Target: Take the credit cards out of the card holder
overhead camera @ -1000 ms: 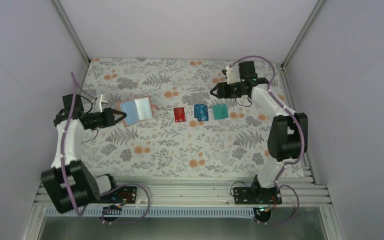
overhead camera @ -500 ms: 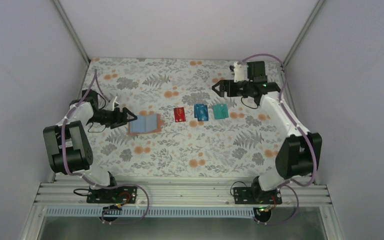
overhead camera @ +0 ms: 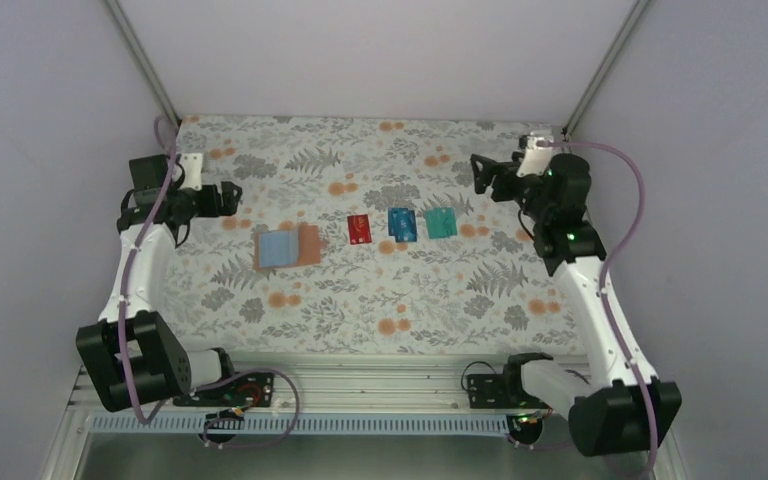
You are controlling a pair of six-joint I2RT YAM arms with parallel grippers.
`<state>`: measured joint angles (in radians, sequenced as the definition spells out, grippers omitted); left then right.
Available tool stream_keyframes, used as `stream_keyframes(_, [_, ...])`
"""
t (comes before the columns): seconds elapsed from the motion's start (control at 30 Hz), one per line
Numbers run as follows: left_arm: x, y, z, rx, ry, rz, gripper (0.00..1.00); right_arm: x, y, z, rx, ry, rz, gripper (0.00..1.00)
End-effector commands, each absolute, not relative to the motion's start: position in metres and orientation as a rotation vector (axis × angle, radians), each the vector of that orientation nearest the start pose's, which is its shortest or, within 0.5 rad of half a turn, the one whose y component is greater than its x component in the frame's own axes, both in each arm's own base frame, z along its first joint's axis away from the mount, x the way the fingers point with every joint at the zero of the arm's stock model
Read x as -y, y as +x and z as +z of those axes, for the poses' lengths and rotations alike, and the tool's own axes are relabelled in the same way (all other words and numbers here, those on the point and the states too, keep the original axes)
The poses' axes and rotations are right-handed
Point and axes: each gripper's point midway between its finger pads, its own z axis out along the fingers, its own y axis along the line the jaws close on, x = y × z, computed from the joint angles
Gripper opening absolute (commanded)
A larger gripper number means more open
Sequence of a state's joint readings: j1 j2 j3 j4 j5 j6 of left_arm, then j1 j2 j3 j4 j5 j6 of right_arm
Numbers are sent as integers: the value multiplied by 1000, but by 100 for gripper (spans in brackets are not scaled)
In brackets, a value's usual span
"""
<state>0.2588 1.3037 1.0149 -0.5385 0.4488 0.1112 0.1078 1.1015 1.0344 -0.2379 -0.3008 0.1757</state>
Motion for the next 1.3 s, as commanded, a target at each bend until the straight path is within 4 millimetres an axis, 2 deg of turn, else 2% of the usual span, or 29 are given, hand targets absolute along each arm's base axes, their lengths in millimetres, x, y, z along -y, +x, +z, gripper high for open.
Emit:
stream_keyframes(0.0, [-39, 388, 215, -2143, -15, -207, 100, -60, 360, 363, -1655, -61, 338, 100])
stream_keyframes(0.07, [-41, 392, 218, -2106, -35, -196, 100, -48, 351, 363, -1586, -29, 275, 100])
stream_keyframes(0.13, [-41, 393, 217, -2052, -46, -187, 100, -36, 344, 354, -1523, 3, 206, 100])
stream_keyframes(0.27, [-42, 386, 213, -1894, -46, -149, 100, -18, 334, 326, -1462, 93, 153, 100])
stream_keyframes(0.37, [-48, 388, 187, -1897, -81, -113, 100, -12, 332, 297, -1463, 91, 105, 100])
stream_keyframes(0.4, [-49, 385, 172, -1902, -96, -99, 100, -10, 329, 294, -1423, 87, 79, 100])
stream_keyframes(0.43, [-52, 384, 168, -1874, -105, -80, 100, -8, 327, 275, -1436, 75, 48, 100])
stream_keyframes(0.53, [-44, 377, 156, -1823, -66, -60, 100, 4, 320, 248, -1392, 114, 0, 100])
stream_keyframes(0.67, [-29, 369, 142, -1759, 13, -26, 100, 4, 328, 205, -1473, 92, -16, 100])
stream_keyframes(0.73, [-32, 377, 142, -1765, -11, -20, 100, 7, 332, 189, -1504, 80, -36, 100])
stream_keyframes(0.8, [-30, 381, 148, -1718, 2, -14, 100, 6, 337, 184, -1514, 53, -31, 100])
stream_keyframes(0.87, [-26, 385, 152, -1686, 14, 4, 100, 2, 342, 189, -1486, 22, 16, 100])
stream_keyframes(1.03, [-8, 394, 142, -1677, 92, 58, 100, -11, 360, 164, -1543, -64, 75, 100])
stream_keyframes(1.13, [0, 385, 138, -1656, 122, 67, 100, -24, 378, 153, -1605, -156, 112, 100])
stream_keyframes(1.17, [0, 381, 142, -1616, 126, 75, 100, -27, 383, 147, -1639, -179, 123, 100])
stream_keyframes(1.27, [-2, 383, 141, -1629, 108, 89, 100, -20, 390, 146, -1657, -145, 137, 100])
